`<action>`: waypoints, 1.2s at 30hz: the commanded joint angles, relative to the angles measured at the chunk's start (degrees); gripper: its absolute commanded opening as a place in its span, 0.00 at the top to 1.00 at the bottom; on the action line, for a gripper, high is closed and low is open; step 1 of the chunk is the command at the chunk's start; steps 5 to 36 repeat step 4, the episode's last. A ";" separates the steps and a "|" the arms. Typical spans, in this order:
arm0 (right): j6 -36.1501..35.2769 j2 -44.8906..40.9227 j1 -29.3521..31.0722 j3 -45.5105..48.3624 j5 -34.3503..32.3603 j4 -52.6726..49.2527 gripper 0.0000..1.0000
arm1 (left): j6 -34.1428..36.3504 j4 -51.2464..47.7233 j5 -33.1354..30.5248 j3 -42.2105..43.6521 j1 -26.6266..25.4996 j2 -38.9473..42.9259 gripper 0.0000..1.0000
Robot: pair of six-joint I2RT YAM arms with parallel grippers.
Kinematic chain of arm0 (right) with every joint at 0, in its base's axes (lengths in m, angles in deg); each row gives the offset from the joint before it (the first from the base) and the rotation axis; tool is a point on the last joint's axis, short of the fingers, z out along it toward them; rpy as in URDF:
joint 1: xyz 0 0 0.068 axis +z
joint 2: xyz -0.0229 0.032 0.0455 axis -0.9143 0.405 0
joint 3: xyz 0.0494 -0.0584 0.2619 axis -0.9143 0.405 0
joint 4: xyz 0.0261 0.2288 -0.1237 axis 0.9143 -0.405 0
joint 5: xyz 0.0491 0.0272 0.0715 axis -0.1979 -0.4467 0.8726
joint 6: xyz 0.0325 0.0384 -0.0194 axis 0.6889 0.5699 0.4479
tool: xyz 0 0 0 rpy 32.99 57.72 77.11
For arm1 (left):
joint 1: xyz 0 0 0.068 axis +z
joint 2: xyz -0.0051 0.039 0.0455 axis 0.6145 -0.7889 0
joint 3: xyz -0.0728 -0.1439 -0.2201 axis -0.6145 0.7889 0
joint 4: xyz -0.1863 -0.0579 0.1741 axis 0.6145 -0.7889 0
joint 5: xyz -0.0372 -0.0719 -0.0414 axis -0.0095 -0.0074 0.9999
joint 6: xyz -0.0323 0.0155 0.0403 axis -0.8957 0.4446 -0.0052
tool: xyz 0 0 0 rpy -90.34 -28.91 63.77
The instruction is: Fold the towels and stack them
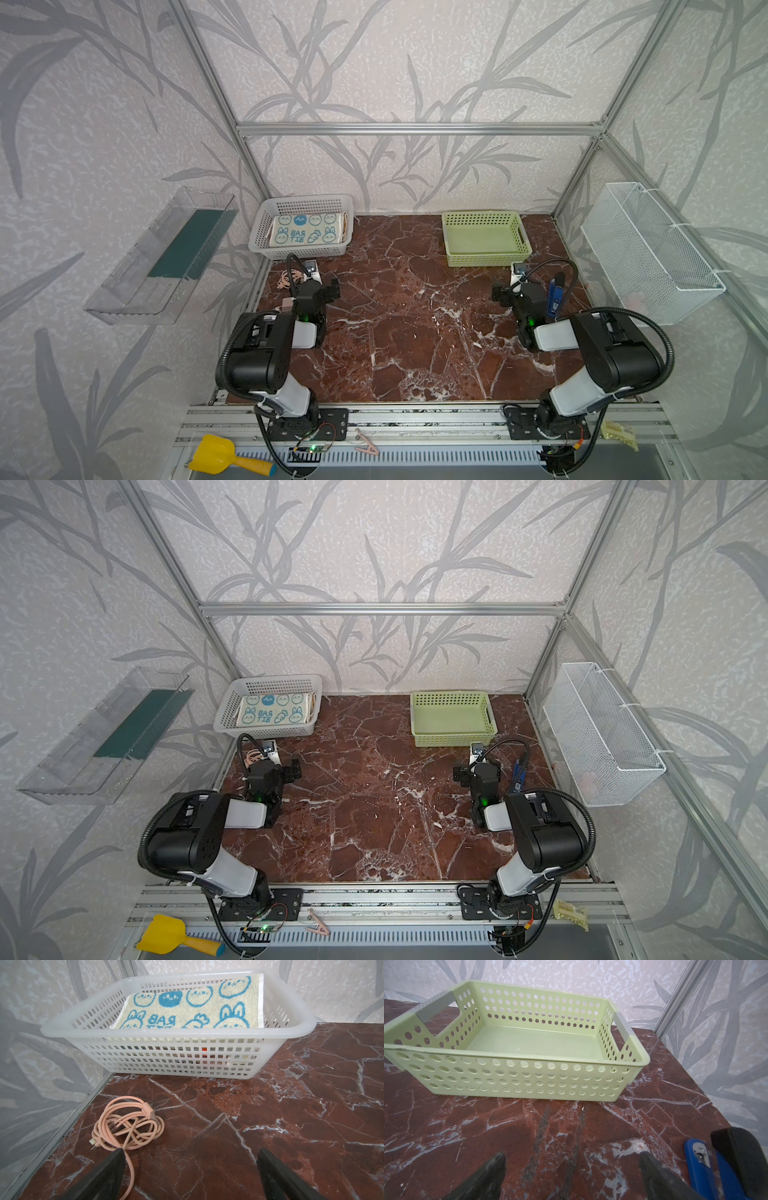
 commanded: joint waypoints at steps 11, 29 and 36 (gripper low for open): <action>-0.33 -0.80 0.14 -0.71 0.04 0.28 0.01 | -0.63 -0.32 0.63 -0.46 0.28 0.79 0.01; -0.33 -0.80 0.14 -0.71 0.04 0.28 0.01 | -0.63 -0.32 0.63 -0.46 0.28 0.79 0.01; -0.33 -0.80 0.14 -0.71 0.04 0.28 0.01 | -0.63 -0.32 0.63 -0.46 0.28 0.79 0.01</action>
